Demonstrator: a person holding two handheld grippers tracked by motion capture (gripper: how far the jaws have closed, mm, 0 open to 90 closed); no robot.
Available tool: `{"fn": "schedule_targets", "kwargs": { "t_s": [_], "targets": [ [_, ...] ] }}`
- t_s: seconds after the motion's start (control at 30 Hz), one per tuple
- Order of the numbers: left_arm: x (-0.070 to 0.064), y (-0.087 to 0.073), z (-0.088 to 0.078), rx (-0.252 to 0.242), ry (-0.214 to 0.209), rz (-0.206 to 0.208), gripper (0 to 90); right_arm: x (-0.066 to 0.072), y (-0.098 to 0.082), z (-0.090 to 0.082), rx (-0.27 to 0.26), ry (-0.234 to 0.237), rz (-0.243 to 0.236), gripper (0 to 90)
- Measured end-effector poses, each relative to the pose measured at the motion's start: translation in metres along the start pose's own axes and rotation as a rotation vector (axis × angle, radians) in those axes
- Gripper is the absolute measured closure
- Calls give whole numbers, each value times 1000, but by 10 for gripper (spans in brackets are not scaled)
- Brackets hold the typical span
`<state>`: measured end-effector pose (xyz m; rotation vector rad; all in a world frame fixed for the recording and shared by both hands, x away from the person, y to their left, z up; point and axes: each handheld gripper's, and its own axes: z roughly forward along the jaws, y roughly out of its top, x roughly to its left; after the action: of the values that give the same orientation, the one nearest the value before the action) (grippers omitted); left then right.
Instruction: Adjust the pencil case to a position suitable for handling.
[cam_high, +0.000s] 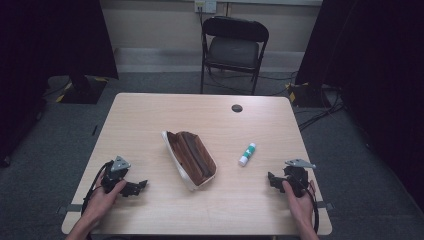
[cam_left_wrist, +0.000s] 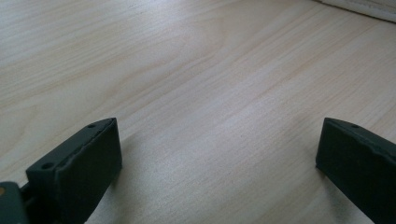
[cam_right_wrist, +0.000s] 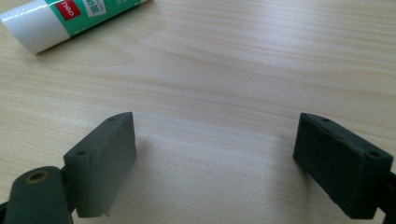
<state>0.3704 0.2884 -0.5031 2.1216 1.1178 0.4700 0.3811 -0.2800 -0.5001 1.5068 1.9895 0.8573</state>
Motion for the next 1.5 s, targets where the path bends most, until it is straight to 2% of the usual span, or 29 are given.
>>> {"fn": "schedule_targets", "kwargs": {
  "t_s": [0.13,0.17,0.37,0.47,0.57,0.6,0.63,0.67,0.7,0.77,0.8,0.83,0.87,0.9,0.97,1.0,1.07,1.1,1.2,1.27,1.37,1.5],
  "targets": [
    [0,0,0,-1,1,0,0,0,0,0,0,-3,4,110],
    [-1,0,0,-1,4,-7,0,3,-1,-1,3,-26,27,104],
    [-1,1,-1,5,11,-10,9,4,-1,-1,3,-23,25,106],
    [-2,2,-5,22,18,-12,59,6,-2,-2,3,-16,19,107],
    [-4,2,-8,17,16,-2,184,8,-3,-4,2,-10,9,110],
    [-4,2,-8,17,16,-2,170,8,-3,-4,2,-10,9,110],
    [-8,3,-11,12,15,17,163,11,-5,-5,1,5,-4,109],
    [-8,3,-11,12,15,17,190,12,-5,-6,2,9,-8,109],
    [-14,6,-17,-31,-22,14,212,13,-5,-6,0,12,-13,109],
    [-23,11,-21,-59,-26,39,191,15,-5,-6,2,18,-15,109],
    [-28,14,-22,-74,-35,39,189,15,-5,-6,3,18,-15,109],
    [-28,14,-22,-74,-35,39,189,15,-5,-6,2,19,-16,109],
    [-37,19,-22,-86,-55,49,187,15,-5,-6,3,20,-17,108],
    [-37,19,-22,-86,-55,49,185,15,-5,-6,3,20,-17,108],
    [-45,23,-21,-100,-95,52,180,15,-5,-6,2,21,-18,108],
    [-51,28,-23,-118,-114,70,180,15,-5,-6,2,21,-18,109],
    [-54,30,-23,-128,-121,71,177,15,-5,-6,2,21,-18,109],
    [-59,33,-25,-147,-139,70,177,15,-5,-6,3,21,-18,109],
    [-64,36,-26,-158,-145,70,177,15,-5,-6,3,22,-18,109],
    [-66,41,-27,-181,-157,52,176,15,-5,-6,3,23,-18,109],
    [-69,54,-33,-224,-162,54,168,15,-5,-6,3,23,-18,108],
    [-71,66,-36,-249,-163,54,168,15,-5,-6,3,24,-19,108]
  ]
}}
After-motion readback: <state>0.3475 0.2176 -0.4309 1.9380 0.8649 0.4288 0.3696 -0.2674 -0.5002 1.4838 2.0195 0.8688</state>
